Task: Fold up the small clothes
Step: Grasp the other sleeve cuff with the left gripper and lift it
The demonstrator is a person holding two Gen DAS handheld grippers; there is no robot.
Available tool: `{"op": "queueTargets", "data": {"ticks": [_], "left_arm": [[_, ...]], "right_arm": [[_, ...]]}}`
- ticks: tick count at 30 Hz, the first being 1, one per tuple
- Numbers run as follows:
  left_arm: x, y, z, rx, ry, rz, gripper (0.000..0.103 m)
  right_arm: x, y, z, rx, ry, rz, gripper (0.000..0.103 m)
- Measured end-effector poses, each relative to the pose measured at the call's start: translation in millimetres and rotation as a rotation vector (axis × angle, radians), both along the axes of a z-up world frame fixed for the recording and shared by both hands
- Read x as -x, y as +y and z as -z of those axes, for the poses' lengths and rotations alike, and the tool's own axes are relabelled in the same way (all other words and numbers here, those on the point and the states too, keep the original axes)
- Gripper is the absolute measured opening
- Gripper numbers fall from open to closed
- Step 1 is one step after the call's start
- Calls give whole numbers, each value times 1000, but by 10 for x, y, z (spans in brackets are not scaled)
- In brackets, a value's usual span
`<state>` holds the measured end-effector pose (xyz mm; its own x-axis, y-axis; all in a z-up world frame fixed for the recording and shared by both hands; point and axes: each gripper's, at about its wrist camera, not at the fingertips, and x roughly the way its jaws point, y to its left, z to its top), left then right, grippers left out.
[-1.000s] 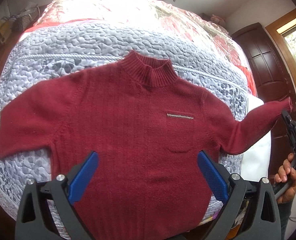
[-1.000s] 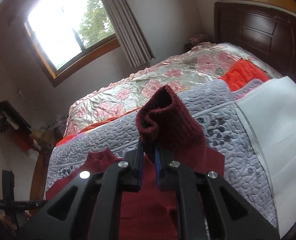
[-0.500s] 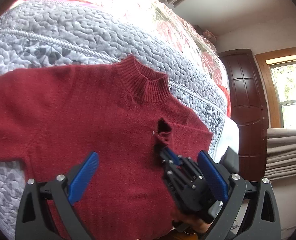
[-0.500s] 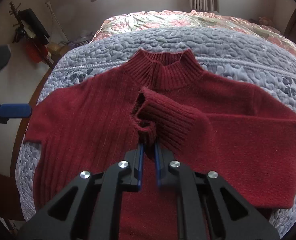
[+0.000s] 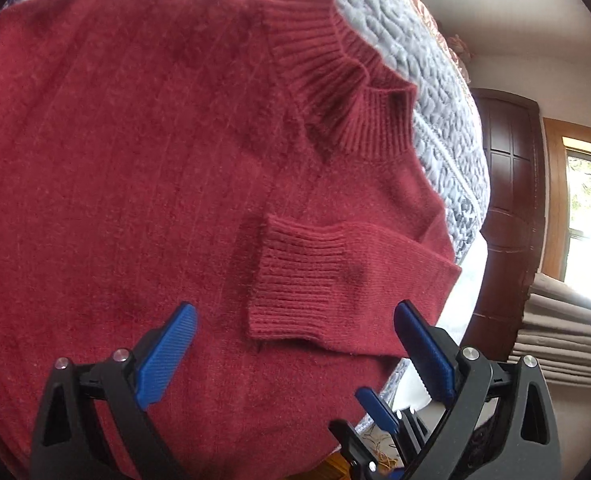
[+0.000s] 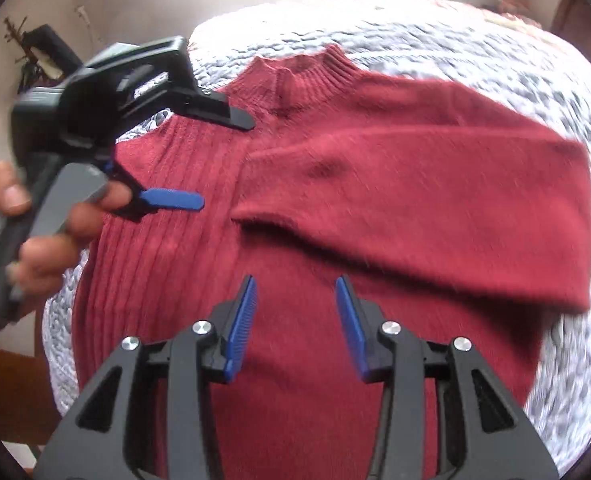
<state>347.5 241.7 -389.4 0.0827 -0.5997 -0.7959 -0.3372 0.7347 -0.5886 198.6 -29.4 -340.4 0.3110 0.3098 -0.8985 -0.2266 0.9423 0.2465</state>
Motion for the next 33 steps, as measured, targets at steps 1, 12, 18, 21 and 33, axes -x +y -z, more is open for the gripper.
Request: {"op": "queueTargets", "data": {"ticks": [1,12,18,21,33], "left_arm": [[-12,-32,39,-10,3,10,99],[-55,-385,287,29,47,17,98],[-75,-433,275,-111,80,27,53],[-66,-415,194,-190,57,49,21],[-53,-385,-666,-231,-232,76,6]], "right_arm": [[79,-58,2,-4,14,13,41],[379,-259,48,-84,86,101,44],[361,-350,-30,-100,71,128,44],[373,-373,-54,-100,72,135,44],[472,-261,-37,-111,109,124,45]]}}
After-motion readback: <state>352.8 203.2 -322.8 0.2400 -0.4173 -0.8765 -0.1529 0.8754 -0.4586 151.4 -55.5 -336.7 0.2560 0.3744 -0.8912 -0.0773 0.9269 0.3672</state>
